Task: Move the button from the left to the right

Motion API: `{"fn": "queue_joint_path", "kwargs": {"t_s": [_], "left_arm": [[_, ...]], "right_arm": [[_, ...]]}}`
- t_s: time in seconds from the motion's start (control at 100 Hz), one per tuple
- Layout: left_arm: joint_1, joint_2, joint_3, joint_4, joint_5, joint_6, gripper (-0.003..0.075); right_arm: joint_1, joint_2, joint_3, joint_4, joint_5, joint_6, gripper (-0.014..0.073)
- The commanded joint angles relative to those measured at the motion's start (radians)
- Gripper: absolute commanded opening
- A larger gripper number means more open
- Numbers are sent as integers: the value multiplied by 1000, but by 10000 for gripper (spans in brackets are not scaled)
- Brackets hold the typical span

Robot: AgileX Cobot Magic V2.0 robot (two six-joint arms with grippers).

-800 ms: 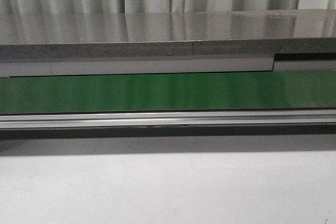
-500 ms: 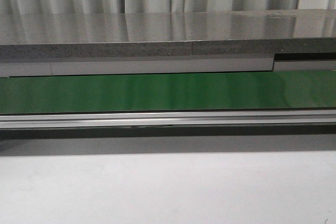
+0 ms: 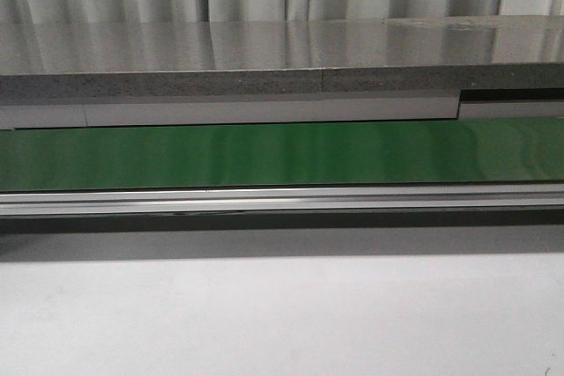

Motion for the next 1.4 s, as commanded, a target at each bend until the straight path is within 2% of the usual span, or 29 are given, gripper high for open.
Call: {"fn": "queue_joint_path", "kwargs": {"t_s": [0.0, 0.1, 0.23, 0.38, 0.55, 0.67, 1.23, 1.3, 1.39], "left_arm": [[-6, 60, -61, -76, -55, -8, -20], [-6, 134, -127, -98, 8, -8, -20], [-6, 244, -277, -93, 235, -8, -20], [-6, 355, -464, -1, 508, -8, -20], [-6, 437, -630, 99, 667, -8, -20], [-6, 452, -674, 78, 676, -8, -20], [-6, 452, -670, 83, 696, -8, -11], [-6, 452, -670, 83, 701, -8, 51], [-6, 452, -670, 83, 701, -8, 231]], "right_arm": [[1, -20, -15, 0, -77, -5, -68], [1, -20, -15, 0, -77, -5, -68], [1, -20, -15, 0, -77, -5, -68], [1, -20, -15, 0, -77, -5, -68], [1, -20, -15, 0, -77, -5, -68], [1, -20, -15, 0, -77, -5, -68], [1, -20, -15, 0, -77, -5, -68], [1, -20, -15, 0, -77, -5, -68], [1, -20, -15, 0, -77, -5, -68]]}}
